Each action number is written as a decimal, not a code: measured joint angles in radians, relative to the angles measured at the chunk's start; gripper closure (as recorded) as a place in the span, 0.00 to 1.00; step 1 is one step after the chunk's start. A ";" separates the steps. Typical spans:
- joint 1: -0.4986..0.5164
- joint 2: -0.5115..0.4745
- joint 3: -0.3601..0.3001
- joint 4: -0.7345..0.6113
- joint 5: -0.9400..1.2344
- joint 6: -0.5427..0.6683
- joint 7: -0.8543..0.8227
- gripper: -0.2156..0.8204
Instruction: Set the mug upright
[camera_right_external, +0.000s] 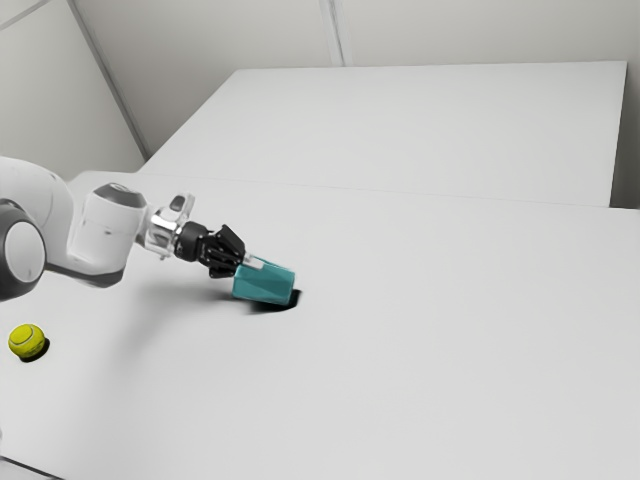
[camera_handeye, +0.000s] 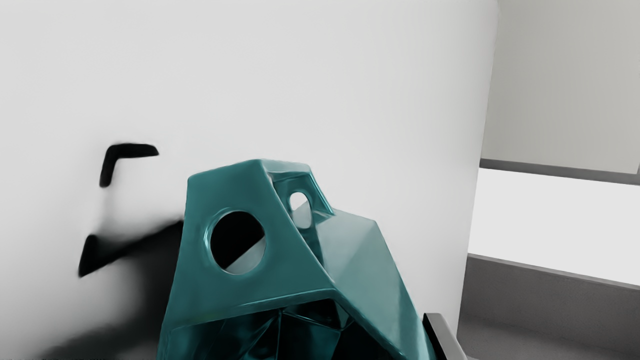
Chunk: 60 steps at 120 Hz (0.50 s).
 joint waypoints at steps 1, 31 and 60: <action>0.000 -0.001 0.000 0.000 0.000 0.000 -0.001 0.92; -0.001 -0.079 -0.049 0.033 0.018 0.018 -0.029 0.93; -0.045 -0.148 -0.104 0.298 0.539 0.046 -0.109 0.96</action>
